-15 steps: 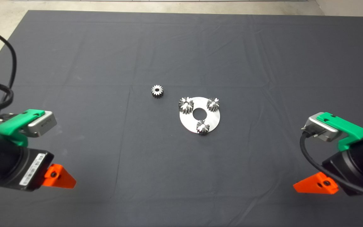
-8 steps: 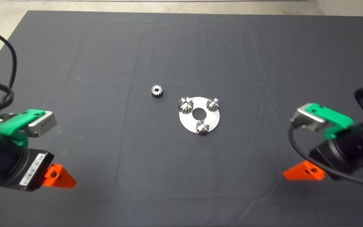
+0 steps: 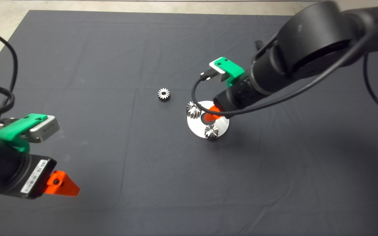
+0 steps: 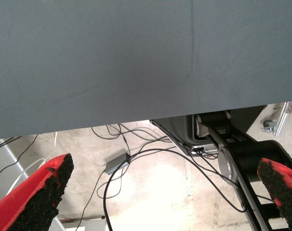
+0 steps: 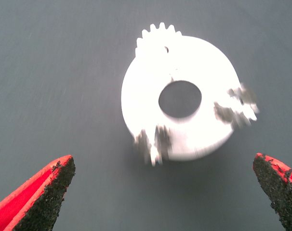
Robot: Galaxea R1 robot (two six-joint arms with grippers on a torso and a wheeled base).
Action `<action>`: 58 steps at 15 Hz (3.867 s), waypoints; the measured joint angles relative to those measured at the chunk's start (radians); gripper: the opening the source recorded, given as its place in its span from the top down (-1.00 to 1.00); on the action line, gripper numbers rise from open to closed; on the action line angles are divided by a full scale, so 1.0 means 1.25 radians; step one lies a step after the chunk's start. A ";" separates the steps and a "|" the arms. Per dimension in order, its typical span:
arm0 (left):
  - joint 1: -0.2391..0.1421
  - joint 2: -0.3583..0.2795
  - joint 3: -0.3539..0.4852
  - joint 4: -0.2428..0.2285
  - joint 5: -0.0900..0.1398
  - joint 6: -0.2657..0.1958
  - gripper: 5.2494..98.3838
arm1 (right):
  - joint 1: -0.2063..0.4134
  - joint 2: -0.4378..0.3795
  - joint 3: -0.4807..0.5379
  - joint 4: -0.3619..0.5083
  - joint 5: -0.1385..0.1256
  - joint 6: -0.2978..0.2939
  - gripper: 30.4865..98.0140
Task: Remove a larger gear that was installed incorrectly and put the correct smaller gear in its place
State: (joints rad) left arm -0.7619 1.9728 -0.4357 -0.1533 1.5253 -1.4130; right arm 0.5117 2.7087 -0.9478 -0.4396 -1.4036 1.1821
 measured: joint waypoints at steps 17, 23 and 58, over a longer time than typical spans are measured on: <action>0.000 0.004 0.002 0.000 0.000 0.000 -1.00 | -0.179 0.112 -0.201 -0.304 -0.027 -0.027 -0.99; 0.000 0.007 0.005 0.000 0.000 0.000 -1.00 | -0.179 0.116 -0.220 -0.337 -0.026 -0.023 -0.99; 0.000 0.008 0.005 0.000 0.000 0.000 -1.00 | -0.234 0.121 -0.248 -0.385 0.047 0.039 -0.77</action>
State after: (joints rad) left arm -0.7619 1.9826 -0.4291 -0.1534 1.5257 -1.4130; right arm 0.2191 2.8596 -1.2581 -0.9213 -1.3447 1.2306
